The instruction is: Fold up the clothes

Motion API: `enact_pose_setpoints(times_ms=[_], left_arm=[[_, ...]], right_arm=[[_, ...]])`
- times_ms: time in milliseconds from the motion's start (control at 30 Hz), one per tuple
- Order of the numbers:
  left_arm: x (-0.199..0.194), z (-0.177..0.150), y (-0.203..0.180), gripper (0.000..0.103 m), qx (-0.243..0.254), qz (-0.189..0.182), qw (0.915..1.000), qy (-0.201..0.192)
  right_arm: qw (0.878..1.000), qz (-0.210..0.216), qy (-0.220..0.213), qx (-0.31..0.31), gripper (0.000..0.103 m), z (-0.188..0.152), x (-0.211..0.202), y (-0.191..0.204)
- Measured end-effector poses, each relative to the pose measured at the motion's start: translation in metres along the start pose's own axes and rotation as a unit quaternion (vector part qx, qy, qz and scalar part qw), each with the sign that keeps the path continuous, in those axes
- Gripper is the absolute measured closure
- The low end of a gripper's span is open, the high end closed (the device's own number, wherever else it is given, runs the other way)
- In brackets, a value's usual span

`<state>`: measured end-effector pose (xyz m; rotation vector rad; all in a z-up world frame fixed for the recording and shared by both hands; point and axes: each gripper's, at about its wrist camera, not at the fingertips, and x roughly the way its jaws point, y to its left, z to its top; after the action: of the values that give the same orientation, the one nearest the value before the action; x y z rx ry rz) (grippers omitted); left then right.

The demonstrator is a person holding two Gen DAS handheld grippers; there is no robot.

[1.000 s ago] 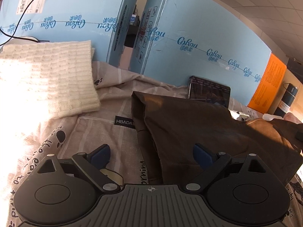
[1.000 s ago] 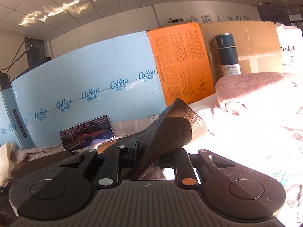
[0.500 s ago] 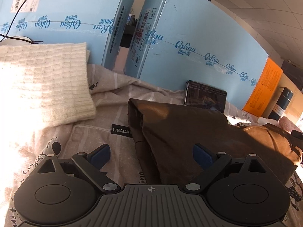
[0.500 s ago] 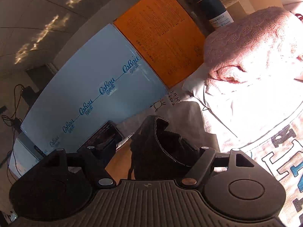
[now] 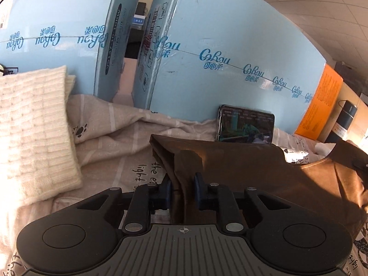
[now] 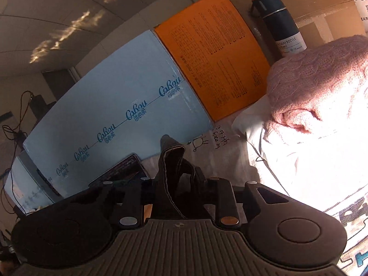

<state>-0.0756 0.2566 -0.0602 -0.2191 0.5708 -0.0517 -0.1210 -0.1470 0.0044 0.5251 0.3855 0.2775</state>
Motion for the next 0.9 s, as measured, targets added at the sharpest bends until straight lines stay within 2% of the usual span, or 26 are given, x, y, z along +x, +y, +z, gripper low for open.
enact_pose_setpoints(times_ms=[67,100,133,167,200,233,300,333,500,567,633,800,900], left_arm=[[0.005,0.004,-0.007,0.082,0.041,-0.001,0.9991,0.011],[0.005,0.005,-0.008,0.079,0.059,-0.001,0.9982,0.007],[0.005,0.005,-0.009,0.069,0.077,-0.001,0.997,0.0],[0.004,0.006,-0.01,0.061,0.095,-0.001,0.9955,-0.006],[0.003,0.008,-0.009,0.042,0.108,0.006,0.994,-0.016],[0.003,0.01,-0.008,0.028,0.121,0.013,0.9922,-0.028],[0.006,0.017,-0.003,0.022,0.129,0.009,0.9911,-0.033],[0.011,0.021,0.001,0.022,0.128,-0.002,0.9913,-0.031],[0.041,0.035,0.008,0.018,0.145,-0.041,0.9885,-0.01],[0.054,0.036,0.006,0.018,0.158,-0.065,0.9853,0.012],[0.054,0.034,0.001,0.018,0.176,-0.08,0.9812,0.009],[0.031,0.03,-0.007,0.019,0.192,-0.094,0.9758,-0.048],[0.017,0.029,-0.019,0.019,0.233,-0.093,0.9653,-0.074]], right_arm=[[0.999,-0.028,0.003,-0.028,0.08,-0.001,-0.006,0.004],[0.998,-0.046,0.015,-0.043,0.077,-0.002,-0.005,0.003],[0.996,-0.065,0.027,-0.058,0.073,-0.004,-0.004,0.002],[0.993,-0.087,0.038,-0.076,0.062,-0.007,-0.001,0.0],[0.989,-0.106,0.045,-0.094,0.053,-0.011,-0.002,-0.002],[0.986,-0.123,0.046,-0.106,0.05,-0.014,0.0,-0.002],[0.978,-0.158,0.047,-0.131,0.028,-0.02,0.004,-0.001],[0.974,-0.172,0.048,-0.141,0.026,-0.022,0.005,-0.001],[0.976,-0.166,0.047,-0.13,0.023,-0.017,0.01,-0.011],[0.978,-0.163,0.048,-0.122,0.022,-0.015,0.011,-0.014],[0.979,-0.161,0.049,-0.117,0.021,-0.014,0.012,-0.014],[0.979,-0.161,0.052,-0.112,0.019,-0.013,0.014,-0.013],[0.979,-0.161,0.052,-0.112,0.019,-0.013,0.015,-0.013]])
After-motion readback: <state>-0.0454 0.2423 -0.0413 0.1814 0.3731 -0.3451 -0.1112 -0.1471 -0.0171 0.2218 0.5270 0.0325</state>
